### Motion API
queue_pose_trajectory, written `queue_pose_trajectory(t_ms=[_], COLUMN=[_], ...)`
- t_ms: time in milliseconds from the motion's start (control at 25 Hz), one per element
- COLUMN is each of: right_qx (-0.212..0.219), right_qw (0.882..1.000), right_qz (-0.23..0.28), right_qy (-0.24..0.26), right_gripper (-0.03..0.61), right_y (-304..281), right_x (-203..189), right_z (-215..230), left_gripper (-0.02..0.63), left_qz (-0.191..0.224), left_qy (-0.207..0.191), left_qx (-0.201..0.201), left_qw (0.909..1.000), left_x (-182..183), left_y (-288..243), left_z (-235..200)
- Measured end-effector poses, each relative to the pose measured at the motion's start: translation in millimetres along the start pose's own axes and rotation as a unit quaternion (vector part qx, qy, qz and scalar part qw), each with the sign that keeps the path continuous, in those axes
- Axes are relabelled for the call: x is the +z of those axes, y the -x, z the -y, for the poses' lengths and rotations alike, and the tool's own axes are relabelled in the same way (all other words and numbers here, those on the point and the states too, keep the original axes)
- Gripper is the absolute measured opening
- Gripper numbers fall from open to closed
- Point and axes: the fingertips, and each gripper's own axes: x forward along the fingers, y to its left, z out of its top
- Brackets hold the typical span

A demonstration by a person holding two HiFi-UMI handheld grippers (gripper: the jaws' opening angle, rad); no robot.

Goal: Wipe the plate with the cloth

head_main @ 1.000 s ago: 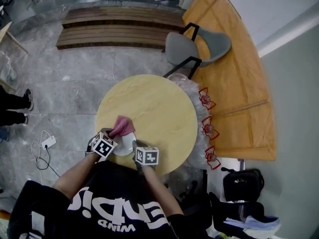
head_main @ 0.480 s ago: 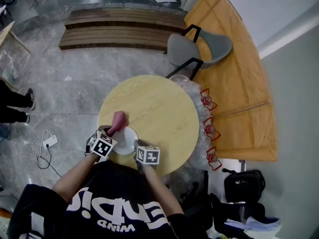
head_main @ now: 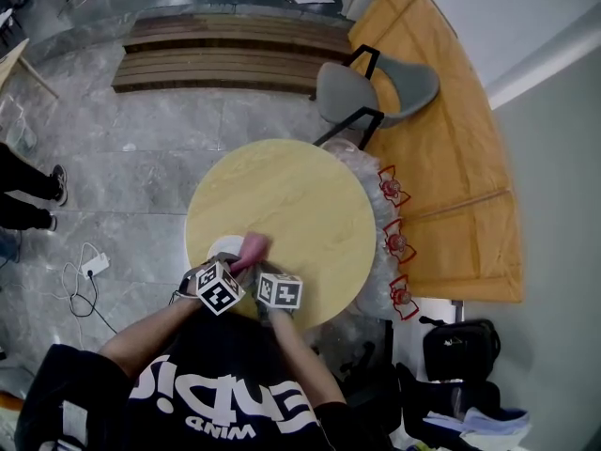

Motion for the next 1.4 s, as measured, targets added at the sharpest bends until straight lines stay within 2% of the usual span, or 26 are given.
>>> queue_pose_trajectory(t_ms=[160, 320, 680, 1120, 1400], right_qx=[-0.006, -0.008, -0.004, 0.002, 0.002], right_qw=[1.000, 1.000, 1.000, 0.999, 0.999], right_qz=[0.009, 0.008, 0.006, -0.004, -0.001], right_qy=[-0.004, -0.004, 0.022, 0.042, 0.041], right_gripper=[0.078, 0.078, 0.077, 0.078, 0.078], right_y=[0, 0, 1, 0, 0], right_x=[1, 1, 1, -1, -2], right_z=[1, 1, 0, -4, -4], left_gripper=[0.051, 0.051, 0.051, 0.052, 0.052], left_qz=[-0.006, -0.018, -0.023, -0.030, -0.028], left_qy=[-0.008, -0.017, -0.059, -0.039, 0.008], left_qx=[-0.021, -0.025, 0.006, 0.023, 0.045], left_qw=[0.9997, 0.9994, 0.9980, 0.9985, 0.9986], left_x=[-2, -10, -15, -23, -32], left_y=[-15, -28, -33, -27, -20], left_z=[15, 15, 13, 3, -17])
